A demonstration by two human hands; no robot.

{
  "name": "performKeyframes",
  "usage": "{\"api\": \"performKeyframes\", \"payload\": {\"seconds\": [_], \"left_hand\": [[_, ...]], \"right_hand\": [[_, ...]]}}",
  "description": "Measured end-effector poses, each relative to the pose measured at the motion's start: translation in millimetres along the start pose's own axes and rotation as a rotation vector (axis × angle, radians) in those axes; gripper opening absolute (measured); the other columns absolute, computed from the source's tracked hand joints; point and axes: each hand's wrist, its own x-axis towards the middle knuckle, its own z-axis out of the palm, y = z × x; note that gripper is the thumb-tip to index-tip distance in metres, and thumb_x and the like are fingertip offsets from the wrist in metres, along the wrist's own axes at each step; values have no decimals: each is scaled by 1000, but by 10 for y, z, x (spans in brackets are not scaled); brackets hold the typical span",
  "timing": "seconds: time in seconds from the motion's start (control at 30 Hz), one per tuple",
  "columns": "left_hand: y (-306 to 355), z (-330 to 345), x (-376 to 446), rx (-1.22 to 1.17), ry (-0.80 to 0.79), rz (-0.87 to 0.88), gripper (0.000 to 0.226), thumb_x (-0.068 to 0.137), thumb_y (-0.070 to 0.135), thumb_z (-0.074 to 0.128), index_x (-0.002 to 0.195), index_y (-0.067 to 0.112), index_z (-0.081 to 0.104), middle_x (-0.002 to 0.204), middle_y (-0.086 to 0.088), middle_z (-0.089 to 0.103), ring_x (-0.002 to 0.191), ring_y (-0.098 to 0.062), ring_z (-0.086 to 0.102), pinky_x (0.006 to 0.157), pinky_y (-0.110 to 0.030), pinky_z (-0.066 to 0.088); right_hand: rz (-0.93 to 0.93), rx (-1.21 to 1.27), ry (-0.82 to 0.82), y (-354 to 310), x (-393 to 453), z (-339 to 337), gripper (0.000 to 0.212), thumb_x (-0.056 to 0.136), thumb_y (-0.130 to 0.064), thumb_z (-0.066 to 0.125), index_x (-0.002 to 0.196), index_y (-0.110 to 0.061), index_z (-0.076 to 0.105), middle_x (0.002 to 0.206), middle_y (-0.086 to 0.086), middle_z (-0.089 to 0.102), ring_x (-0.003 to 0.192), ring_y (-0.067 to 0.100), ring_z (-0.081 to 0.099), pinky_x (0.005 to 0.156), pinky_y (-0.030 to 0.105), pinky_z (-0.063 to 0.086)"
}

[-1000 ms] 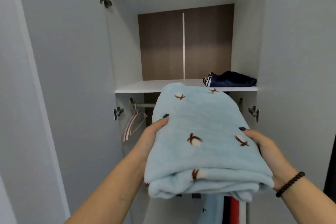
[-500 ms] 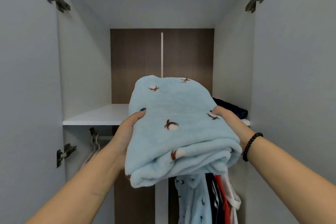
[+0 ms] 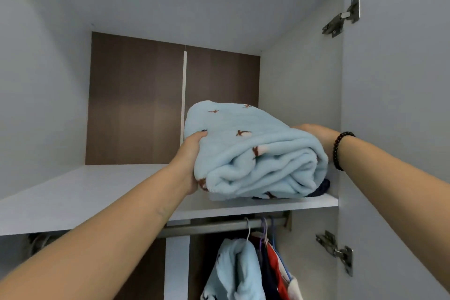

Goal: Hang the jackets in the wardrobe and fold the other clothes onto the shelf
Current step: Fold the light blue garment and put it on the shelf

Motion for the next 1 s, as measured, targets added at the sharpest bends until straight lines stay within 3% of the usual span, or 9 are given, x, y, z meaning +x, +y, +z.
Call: {"api": "performKeyframes", "payload": {"seconds": [0.13,0.3,0.5,0.6,0.67,0.77,0.83,0.87,1.0], "left_hand": [[-42,193,453,38,-30,11,32,94,34,54,112,12,67,97,-9,74,89,-27,70,75,-35,55],[-178,409,934,129,-52,34,38,95,43,52,120,17,65,111,-7,72,105,-28,67,96,-45,52],[-438,526,1319,262,-84,-114,38,92,39,59,120,15,66,111,-9,72,104,-29,67,91,-43,54],[-563,565,1386,411,-78,-241,35,91,39,61,113,12,66,91,-10,74,74,-24,72,59,-35,59],[-526,623,1395,524,-51,-264,37,91,40,59,113,11,64,91,-11,74,71,-25,71,55,-33,58],[-309,776,1552,835,89,-127,53,91,32,56,138,8,46,117,-14,63,99,-29,64,78,-38,56],[-166,881,1666,1096,236,17,78,90,29,55,153,7,15,148,-17,38,132,-35,42,106,-44,41],[-127,930,1705,1204,250,93,79,91,30,53,154,9,11,154,-16,28,139,-36,33,112,-45,33],[-131,1168,1867,1542,33,322,43,99,26,38,137,8,45,153,-15,35,142,-32,27,114,-37,25]], "right_hand": [[0,-2,-97,56,312,-245,25,97,-20,52,121,-18,58,114,8,66,104,28,63,96,45,50],[-47,-152,0,88,771,-550,35,93,-29,59,128,-28,55,113,-4,65,98,16,62,75,28,50],[-85,-460,166,218,1236,-581,38,92,-21,59,130,-18,55,127,9,59,110,24,54,89,27,39],[-31,-714,79,431,1391,-363,35,97,-16,48,129,-7,57,132,11,57,120,27,52,98,29,38],[-11,-825,25,492,1487,-249,36,99,-15,40,129,-3,55,133,13,56,121,29,51,102,32,40],[-46,-800,71,397,1579,-241,39,100,-16,38,135,-5,49,139,13,50,125,29,48,101,32,38],[-91,-751,91,313,1634,-238,41,97,-11,39,138,-7,47,142,12,47,128,28,45,103,32,35],[-113,-730,68,283,1648,-210,42,97,-11,39,138,-9,47,143,11,46,129,27,44,104,32,35],[-156,-800,-128,313,1743,2,39,97,-12,37,134,-14,51,138,5,51,122,23,49,105,34,37]]}}
